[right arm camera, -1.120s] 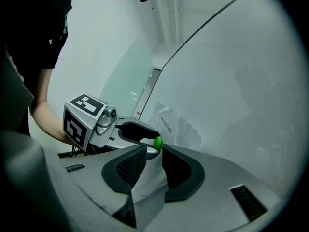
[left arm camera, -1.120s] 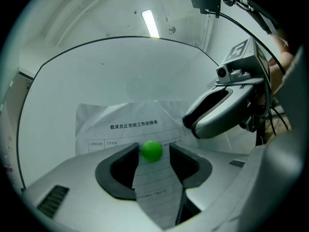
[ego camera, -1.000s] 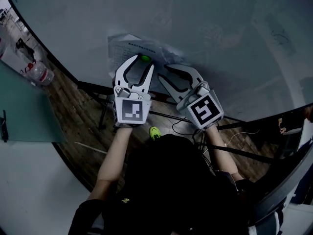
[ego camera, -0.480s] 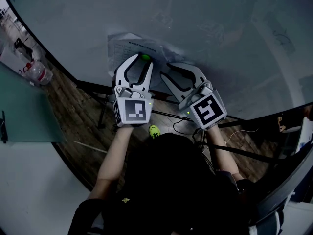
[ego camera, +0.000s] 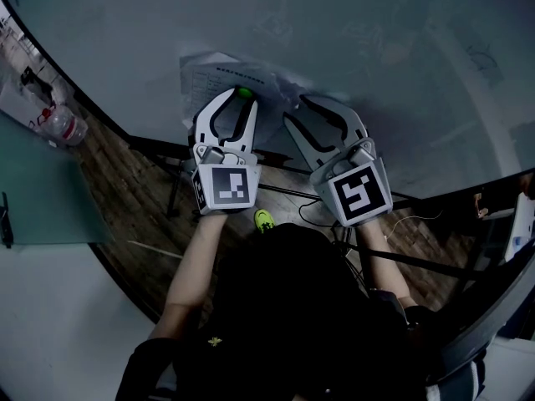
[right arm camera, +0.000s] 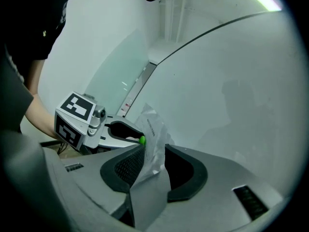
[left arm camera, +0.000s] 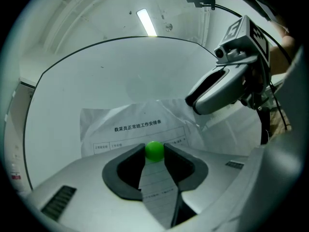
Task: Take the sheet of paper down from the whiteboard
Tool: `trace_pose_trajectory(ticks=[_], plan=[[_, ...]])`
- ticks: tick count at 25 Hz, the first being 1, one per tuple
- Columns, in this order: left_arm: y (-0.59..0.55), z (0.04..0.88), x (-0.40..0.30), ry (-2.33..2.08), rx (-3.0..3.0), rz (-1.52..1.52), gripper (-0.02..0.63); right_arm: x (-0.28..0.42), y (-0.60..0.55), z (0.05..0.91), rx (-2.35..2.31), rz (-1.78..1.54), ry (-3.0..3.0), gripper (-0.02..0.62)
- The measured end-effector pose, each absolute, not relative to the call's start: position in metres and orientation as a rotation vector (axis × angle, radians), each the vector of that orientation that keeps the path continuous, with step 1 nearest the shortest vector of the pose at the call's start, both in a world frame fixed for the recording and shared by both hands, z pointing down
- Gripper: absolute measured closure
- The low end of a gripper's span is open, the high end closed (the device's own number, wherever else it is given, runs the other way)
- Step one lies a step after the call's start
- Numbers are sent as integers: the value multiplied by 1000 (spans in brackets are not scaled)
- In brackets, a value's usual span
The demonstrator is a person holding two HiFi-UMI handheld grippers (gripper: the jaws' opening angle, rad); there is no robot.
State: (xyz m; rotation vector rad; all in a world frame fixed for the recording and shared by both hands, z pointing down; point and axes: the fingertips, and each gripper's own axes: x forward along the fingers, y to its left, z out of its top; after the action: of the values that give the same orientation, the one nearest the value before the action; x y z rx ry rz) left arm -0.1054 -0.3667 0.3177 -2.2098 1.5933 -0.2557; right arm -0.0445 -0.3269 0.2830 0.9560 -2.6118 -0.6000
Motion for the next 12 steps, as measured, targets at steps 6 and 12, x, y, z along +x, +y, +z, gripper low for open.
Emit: trace_pose_trajectory(ticks=[6, 12], plan=[[-368, 319, -106, 1603, -2209, -261, 468, -29, -333, 270, 1082, -643, -2530, 451], [-370, 321, -106, 1606, -2216, -269, 468, -26, -336, 264, 1098, -618, -2531, 451]])
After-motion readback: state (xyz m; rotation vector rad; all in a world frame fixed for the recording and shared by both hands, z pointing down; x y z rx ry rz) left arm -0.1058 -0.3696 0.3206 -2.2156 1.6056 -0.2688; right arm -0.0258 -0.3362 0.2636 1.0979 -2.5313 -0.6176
